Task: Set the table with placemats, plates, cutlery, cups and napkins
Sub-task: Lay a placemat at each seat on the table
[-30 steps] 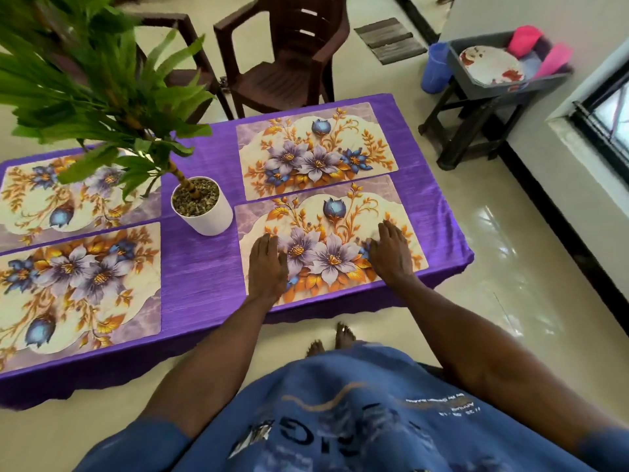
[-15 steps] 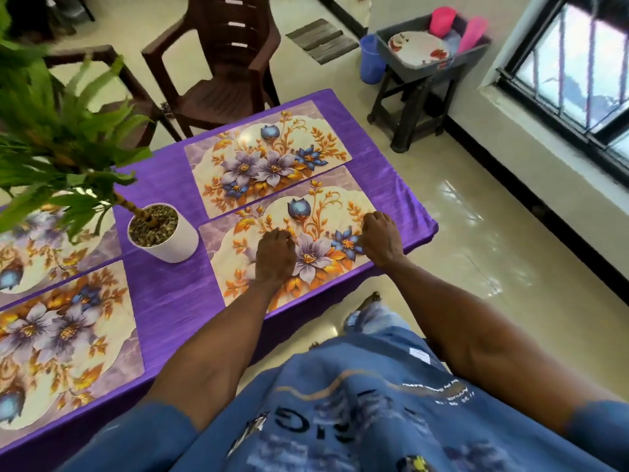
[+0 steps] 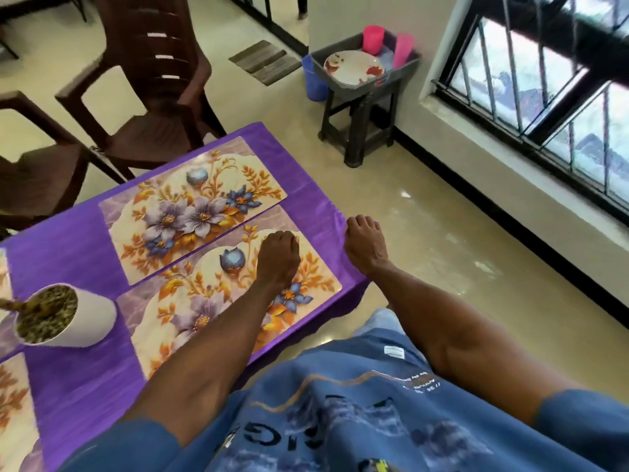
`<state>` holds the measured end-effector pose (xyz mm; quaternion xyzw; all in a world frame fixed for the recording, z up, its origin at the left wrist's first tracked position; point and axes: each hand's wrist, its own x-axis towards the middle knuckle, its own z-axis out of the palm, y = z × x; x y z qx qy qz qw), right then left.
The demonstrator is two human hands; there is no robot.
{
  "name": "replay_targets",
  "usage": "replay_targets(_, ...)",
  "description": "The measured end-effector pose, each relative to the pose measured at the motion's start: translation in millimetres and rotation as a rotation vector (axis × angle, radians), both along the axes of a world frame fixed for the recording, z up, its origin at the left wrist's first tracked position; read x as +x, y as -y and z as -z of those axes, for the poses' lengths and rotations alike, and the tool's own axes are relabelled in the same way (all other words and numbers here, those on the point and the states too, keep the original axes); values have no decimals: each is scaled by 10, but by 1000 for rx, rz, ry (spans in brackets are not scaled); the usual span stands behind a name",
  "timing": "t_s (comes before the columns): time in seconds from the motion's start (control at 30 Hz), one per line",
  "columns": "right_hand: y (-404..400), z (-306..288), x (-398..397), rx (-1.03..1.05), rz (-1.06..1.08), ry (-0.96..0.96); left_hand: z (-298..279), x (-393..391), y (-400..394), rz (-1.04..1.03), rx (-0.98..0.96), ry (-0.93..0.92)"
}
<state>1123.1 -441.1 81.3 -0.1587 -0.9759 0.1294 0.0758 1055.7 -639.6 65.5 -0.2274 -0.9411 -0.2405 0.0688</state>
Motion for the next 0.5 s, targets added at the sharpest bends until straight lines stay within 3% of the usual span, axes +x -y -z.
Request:
replay_targets(0.2,-1243,65,-431,-1,-27,15,16,-332,-1506,-2,74,61)
replay_targets(0.5,-3146,-83,-507,-55,9,144,-79,-552,-3533,110,-162,173)
